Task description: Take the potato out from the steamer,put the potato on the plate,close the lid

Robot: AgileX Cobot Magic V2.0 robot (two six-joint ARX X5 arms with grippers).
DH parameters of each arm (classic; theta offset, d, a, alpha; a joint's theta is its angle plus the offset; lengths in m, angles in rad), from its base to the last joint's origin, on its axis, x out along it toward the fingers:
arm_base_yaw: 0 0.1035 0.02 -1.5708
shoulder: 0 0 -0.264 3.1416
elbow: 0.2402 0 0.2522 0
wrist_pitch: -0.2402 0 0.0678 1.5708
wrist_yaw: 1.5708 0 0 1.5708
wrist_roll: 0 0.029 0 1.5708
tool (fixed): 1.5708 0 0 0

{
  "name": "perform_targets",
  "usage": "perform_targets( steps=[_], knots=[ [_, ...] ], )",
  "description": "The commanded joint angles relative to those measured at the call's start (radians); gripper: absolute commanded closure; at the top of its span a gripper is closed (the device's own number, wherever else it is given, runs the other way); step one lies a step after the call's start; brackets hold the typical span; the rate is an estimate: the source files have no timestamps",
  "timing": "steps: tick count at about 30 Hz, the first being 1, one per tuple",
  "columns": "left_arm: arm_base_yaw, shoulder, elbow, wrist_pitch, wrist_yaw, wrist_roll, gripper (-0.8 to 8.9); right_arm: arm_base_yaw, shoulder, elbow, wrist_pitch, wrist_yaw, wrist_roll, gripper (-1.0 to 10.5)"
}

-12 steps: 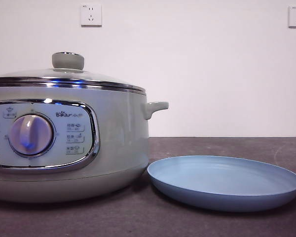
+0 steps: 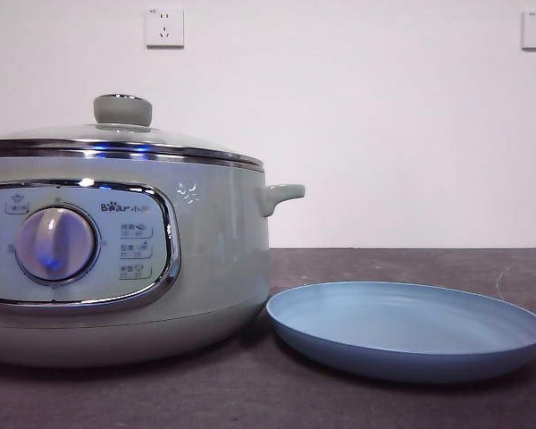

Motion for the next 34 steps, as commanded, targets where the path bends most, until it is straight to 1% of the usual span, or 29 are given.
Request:
perform_targets(
  steps=[1, 5, 10, 12, 15, 19, 25, 29, 31, 34],
  knots=[
    [0.002, 0.053, 0.076, -0.013, 0.010, 0.002, 8.19, 0.001, 0.076, 0.093, 0.009, -0.034, -0.065, 9.6],
    [0.002, 0.148, 0.193, -0.023, 0.022, 0.005, 8.20, 0.003, 0.209, 0.245, 0.009, -0.109, -0.167, 9.6],
    [-0.010, 0.270, 0.339, -0.024, 0.036, 0.020, 8.20, 0.045, 0.354, 0.446, 0.008, -0.124, -0.266, 9.6],
    [-0.014, 0.322, 0.394, -0.026, 0.039, 0.038, 8.20, 0.060, 0.410, 0.521, 0.004, -0.160, -0.305, 9.6],
    [-0.022, 0.397, 0.481, -0.045, 0.057, 0.068, 8.20, 0.077, 0.491, 0.632, -0.030, -0.229, -0.336, 9.6],
    [-0.043, 0.514, 0.626, -0.116, 0.071, 0.132, 8.20, 0.095, 0.605, 0.790, -0.117, -0.334, -0.384, 9.6],
    [-0.091, 0.673, 0.843, -0.274, 0.162, 0.198, 8.20, 0.117, 0.753, 0.980, -0.289, -0.476, -0.442, 9.6],
    [-0.126, 0.766, 0.953, -0.362, 0.204, 0.233, 8.20, 0.148, 0.827, 1.072, -0.411, -0.522, -0.506, 9.6],
    [-0.143, 0.808, 0.990, -0.393, 0.208, 0.243, 8.19, 0.173, 0.860, 1.110, -0.476, -0.524, -0.547, 9.6],
    [-0.162, 0.848, 1.010, -0.398, 0.208, 0.242, 8.17, 0.213, 0.893, 1.144, -0.527, -0.521, -0.599, 9.5]
  ],
)
